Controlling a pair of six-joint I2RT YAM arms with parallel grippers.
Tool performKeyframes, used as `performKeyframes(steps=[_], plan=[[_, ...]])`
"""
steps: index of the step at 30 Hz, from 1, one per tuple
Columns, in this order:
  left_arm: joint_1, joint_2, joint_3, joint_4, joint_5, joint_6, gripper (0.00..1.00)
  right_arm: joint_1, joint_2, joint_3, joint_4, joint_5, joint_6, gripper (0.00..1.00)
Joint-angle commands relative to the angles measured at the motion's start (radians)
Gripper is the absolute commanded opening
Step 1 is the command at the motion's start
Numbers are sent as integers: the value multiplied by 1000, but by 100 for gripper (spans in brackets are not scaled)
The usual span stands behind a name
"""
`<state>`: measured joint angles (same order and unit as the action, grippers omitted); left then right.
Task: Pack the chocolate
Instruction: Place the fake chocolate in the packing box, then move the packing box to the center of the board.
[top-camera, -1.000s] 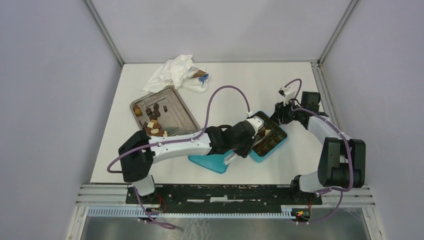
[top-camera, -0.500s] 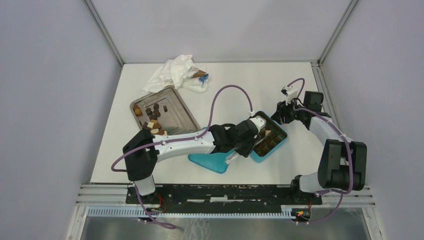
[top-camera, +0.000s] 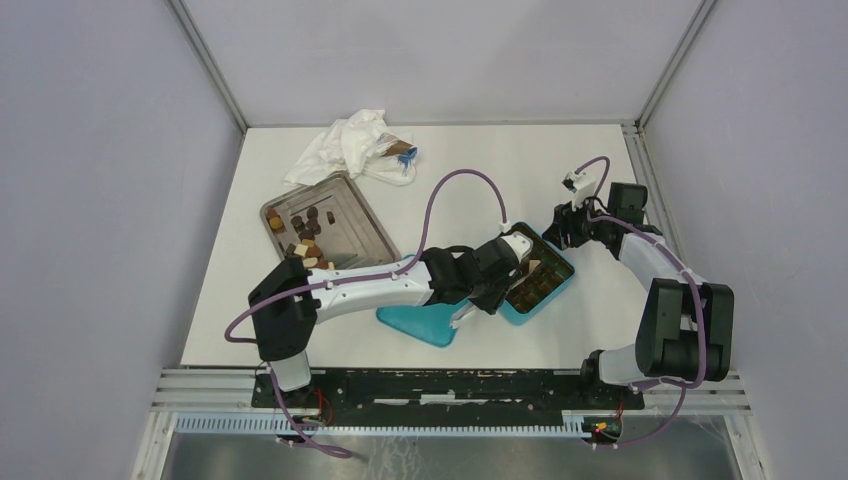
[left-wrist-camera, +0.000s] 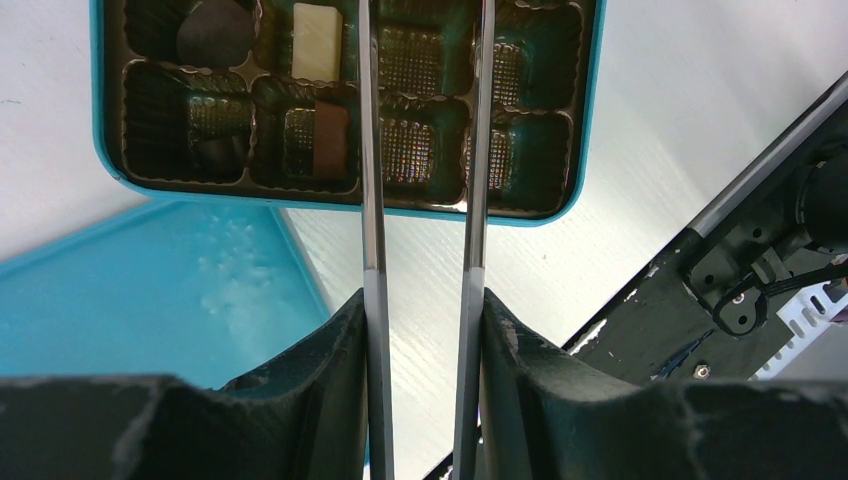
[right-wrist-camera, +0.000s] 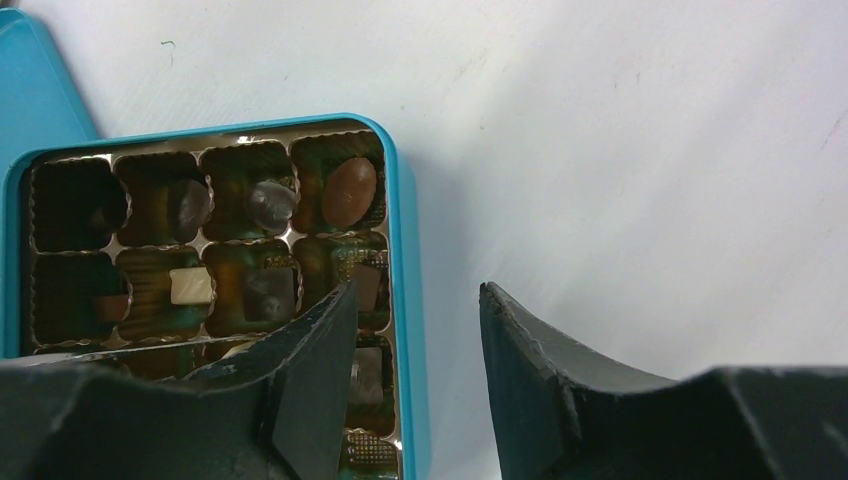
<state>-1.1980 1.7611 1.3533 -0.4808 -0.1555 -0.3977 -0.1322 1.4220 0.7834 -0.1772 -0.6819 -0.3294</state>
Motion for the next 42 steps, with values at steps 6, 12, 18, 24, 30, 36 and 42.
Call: performKeyframes(steps=[6, 12, 18, 24, 30, 36, 42], plan=[[-5, -6, 50, 6, -17, -18, 46, -3, -5, 43, 4, -30, -17, 54], [-5, -9, 54, 2, -22, -20, 48, -3, -3, 45, 1, -30, -19, 54], [-4, -26, 49, 4, -41, -29, 49, -3, 1, 46, -4, -30, -28, 54], [-5, -121, -12, 57, -47, -52, 47, 1, 25, 59, -29, -66, -62, 54], [-5, -259, -145, 110, -88, -92, 45, 17, 74, 81, -45, -60, -89, 52], [-4, -403, -307, 127, -174, -152, 45, 39, 123, 104, -46, -18, -97, 49], [-5, -525, -380, 99, -243, -183, 45, 53, 146, 112, -46, 1, -99, 36]])
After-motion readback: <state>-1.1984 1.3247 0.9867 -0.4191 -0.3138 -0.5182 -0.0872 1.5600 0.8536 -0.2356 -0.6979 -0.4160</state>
